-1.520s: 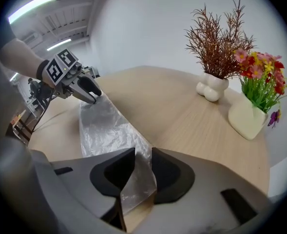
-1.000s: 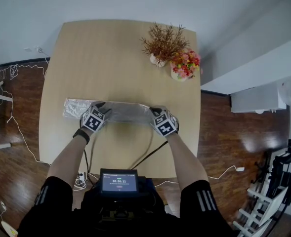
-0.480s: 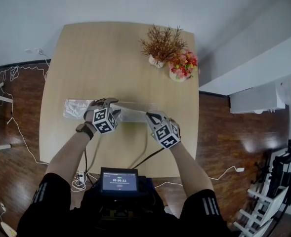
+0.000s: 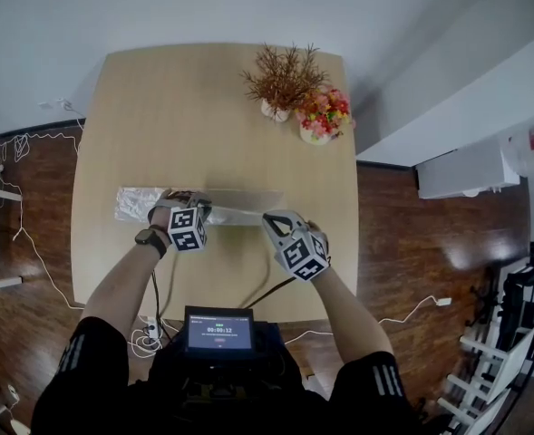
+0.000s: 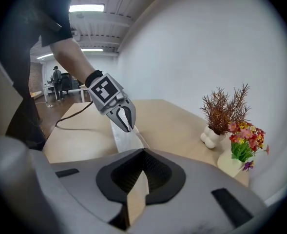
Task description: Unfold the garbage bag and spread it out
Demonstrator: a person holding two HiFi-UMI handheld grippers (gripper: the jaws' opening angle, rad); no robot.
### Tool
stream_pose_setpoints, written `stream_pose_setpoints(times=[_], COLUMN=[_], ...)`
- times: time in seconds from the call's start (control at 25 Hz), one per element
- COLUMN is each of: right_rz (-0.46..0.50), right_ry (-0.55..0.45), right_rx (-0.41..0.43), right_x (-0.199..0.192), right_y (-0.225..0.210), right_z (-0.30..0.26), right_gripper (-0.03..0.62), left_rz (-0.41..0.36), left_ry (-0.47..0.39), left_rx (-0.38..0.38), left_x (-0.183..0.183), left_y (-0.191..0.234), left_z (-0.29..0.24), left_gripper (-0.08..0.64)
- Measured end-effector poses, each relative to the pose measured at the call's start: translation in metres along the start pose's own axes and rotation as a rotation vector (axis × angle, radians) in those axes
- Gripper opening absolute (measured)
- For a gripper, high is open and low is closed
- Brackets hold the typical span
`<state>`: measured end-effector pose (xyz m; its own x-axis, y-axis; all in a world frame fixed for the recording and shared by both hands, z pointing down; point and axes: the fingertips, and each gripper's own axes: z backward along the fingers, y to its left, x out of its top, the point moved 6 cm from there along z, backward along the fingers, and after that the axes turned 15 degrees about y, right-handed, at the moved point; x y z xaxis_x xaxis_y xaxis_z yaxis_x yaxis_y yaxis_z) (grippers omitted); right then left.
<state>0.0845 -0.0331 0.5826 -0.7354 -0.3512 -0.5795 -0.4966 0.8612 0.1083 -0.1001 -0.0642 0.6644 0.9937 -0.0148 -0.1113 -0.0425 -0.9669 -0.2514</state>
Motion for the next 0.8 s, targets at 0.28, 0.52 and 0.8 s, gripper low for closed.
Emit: stream_pose_setpoints(times=[0.28,0.52,0.8], right_rz=[-0.099,-0.155,-0.227], right_ry=[-0.012,-0.057,-0.087], right_rx=[0.018,0.002,0.033], right_x=[-0.008,-0.007,-0.005], right_y=[-0.005,-0.014,-0.017], right_z=[0.011,0.032,0.055], right_gripper=[0.038,0.073,0.178], left_rz=[-0.097,-0.141,-0.162], left_ry=[-0.014,-0.03,-0.041], left_rx=[0.077,0.117,0.073], left_x=[0.009,0.017,0.023], left_y=[-0.015,-0.039,-0.077], left_z=[0.02,0.035,0.034], left_gripper=[0.002,0.002,0.002])
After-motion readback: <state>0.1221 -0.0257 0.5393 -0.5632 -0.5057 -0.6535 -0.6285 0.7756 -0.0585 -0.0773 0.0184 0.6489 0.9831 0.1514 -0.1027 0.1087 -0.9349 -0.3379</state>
